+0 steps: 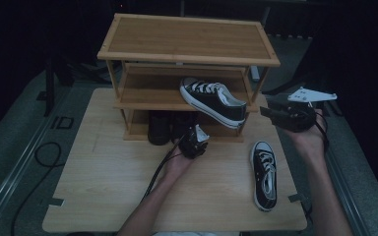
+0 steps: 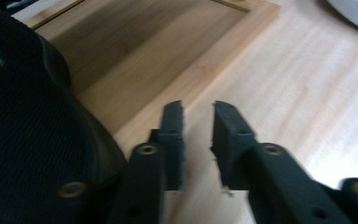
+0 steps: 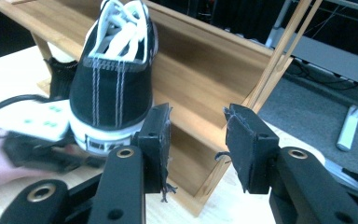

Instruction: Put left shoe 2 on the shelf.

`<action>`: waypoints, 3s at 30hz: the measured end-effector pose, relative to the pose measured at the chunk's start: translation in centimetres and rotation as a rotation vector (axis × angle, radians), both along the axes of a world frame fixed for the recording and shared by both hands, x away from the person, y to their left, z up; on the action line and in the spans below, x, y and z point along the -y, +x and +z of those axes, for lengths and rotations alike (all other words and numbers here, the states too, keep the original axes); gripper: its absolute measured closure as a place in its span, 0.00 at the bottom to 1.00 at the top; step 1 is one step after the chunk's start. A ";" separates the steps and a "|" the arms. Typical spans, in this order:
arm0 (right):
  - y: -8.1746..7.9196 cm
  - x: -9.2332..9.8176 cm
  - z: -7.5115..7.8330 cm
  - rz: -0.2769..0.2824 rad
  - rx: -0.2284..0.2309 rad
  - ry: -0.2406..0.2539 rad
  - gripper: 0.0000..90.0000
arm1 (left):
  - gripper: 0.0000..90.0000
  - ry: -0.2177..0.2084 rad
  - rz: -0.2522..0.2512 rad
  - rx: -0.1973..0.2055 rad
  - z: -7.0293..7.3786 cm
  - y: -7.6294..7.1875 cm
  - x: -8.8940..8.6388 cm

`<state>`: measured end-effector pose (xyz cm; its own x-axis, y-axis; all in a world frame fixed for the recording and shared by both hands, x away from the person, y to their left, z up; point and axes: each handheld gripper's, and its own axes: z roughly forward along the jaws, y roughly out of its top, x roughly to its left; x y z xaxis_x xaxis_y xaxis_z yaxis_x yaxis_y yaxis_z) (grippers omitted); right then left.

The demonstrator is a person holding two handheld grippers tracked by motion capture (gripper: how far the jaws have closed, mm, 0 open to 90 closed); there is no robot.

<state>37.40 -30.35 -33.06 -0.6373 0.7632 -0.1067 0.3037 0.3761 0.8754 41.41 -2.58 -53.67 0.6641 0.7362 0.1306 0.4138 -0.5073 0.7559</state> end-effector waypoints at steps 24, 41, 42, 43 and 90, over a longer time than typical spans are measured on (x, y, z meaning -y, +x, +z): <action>-1.5 -2.8 -4.5 0.105 -0.053 -0.072 0.94 | 1.00 -0.027 0.124 -0.001 -1.7 3.4 3.2; -1.4 -3.9 -5.0 0.126 -0.049 -0.067 0.97 | 1.00 0.018 0.154 -0.005 -1.9 4.3 3.5; -1.5 -4.0 -5.0 0.129 -0.047 -0.069 0.97 | 1.00 0.014 0.152 -0.004 -1.9 4.3 3.6; -1.6 -4.1 -5.0 0.135 -0.046 -0.069 0.97 | 1.00 0.007 0.147 -0.003 -2.0 4.3 3.6; 1.5 -13.9 -5.2 0.349 -0.055 -0.094 1.00 | 1.00 0.006 0.155 0.010 -2.1 4.2 3.9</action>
